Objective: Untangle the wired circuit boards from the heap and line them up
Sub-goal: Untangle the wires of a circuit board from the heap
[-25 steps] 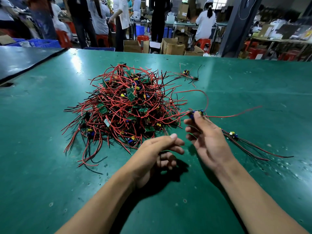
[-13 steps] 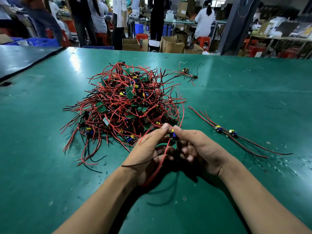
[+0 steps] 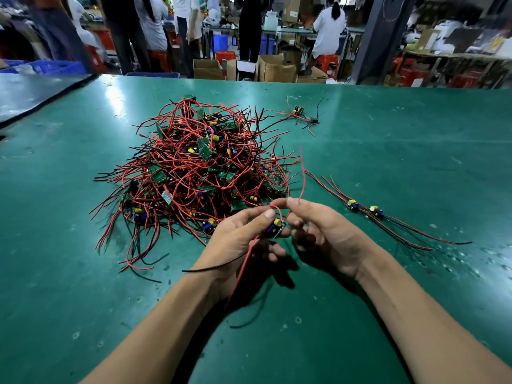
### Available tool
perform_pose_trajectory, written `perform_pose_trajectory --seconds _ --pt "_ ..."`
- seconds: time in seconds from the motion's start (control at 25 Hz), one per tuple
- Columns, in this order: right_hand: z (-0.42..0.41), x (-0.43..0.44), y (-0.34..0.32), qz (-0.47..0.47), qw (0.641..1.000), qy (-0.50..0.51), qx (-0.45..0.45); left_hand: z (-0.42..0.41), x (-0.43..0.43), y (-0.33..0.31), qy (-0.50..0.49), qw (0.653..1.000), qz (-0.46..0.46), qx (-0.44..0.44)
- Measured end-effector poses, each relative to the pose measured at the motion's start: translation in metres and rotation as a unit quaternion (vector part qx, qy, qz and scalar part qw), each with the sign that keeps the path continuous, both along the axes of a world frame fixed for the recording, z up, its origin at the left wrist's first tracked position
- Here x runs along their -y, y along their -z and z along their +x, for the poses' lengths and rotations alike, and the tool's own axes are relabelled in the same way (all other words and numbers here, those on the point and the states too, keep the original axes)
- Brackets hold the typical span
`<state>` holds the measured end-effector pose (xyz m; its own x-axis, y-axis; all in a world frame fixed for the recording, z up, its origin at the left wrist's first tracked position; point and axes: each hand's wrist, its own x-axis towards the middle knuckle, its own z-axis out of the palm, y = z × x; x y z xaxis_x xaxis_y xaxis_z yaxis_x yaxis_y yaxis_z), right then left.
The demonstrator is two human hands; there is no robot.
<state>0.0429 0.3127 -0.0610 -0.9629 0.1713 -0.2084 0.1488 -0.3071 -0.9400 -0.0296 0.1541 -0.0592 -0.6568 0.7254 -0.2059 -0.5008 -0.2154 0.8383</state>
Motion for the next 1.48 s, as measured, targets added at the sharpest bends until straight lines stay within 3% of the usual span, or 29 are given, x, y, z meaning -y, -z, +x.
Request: perform_pose_trajectory --seconds 0.32,0.64,1.0,1.2,1.4,1.48 --pt "0.005 -0.001 -0.003 -0.055 0.995 -0.086 0.005 0.003 0.004 0.004 0.065 0.995 -0.006 -0.07" --pt "0.001 -0.004 0.003 -0.11 0.99 0.029 -0.082 0.0 0.006 0.002 0.078 0.996 0.015 -0.052" --pt "0.0 0.01 0.001 -0.052 0.994 0.03 -0.088 0.006 0.001 0.008 0.041 0.988 -0.04 -0.143" --pt "0.003 0.011 0.003 -0.002 0.999 0.001 -0.037 0.009 -0.002 0.008 -0.018 0.988 -0.045 -0.149" --pt "0.0 0.01 0.006 0.113 0.992 0.024 -0.043 0.007 -0.003 0.011 -0.11 0.968 -0.086 -0.209" --pt "-0.001 0.011 0.007 0.111 0.992 0.028 -0.044 0.006 -0.002 0.011 -0.108 0.966 -0.093 -0.217"
